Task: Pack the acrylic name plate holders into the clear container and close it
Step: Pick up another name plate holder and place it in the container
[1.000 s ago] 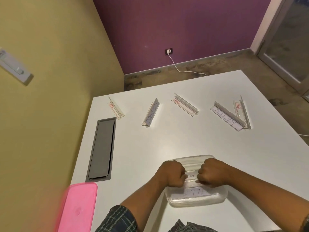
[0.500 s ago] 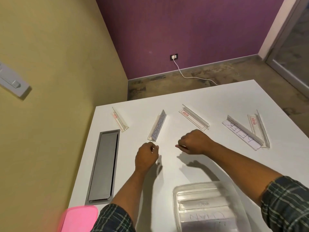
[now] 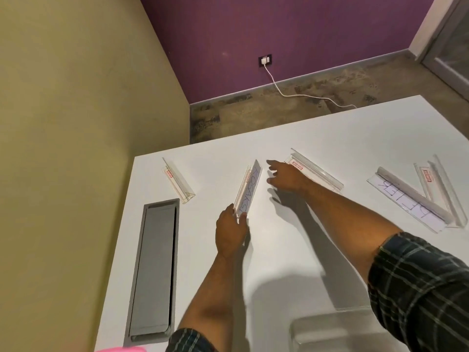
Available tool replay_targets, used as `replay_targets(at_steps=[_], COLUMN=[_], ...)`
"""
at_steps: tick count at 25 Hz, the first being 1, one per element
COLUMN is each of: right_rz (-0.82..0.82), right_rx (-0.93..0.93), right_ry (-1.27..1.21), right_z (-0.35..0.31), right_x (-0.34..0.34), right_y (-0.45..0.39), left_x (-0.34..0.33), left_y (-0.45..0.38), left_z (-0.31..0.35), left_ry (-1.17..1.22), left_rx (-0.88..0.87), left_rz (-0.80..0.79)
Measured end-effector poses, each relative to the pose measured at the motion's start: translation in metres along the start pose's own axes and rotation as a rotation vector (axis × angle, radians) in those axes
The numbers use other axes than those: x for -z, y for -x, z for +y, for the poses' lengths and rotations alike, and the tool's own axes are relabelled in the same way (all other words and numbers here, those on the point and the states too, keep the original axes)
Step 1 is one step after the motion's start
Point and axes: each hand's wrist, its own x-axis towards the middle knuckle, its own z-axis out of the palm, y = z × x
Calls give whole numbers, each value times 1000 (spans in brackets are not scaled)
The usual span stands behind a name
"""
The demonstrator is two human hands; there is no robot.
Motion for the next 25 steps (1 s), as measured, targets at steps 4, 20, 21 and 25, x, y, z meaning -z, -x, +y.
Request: replay_targets(at_steps=[4,20,21,25], right_rz=[-20,8,28,110], right_rx=[-14,-40,-45,11], right_ry=[-1,54,66,50], right_z=[2,22,24,32], right_x=[-17,-16,-14,-7], right_y=[-35,13,27,81], left_x=[-13,-8,-5,12], left_y=[-19,10,17,42], left_z=[-2,17,19,26], left_ry=[2,203,224,279], left_rx=[106,164,174,236], left_rz=[39,67,76,122])
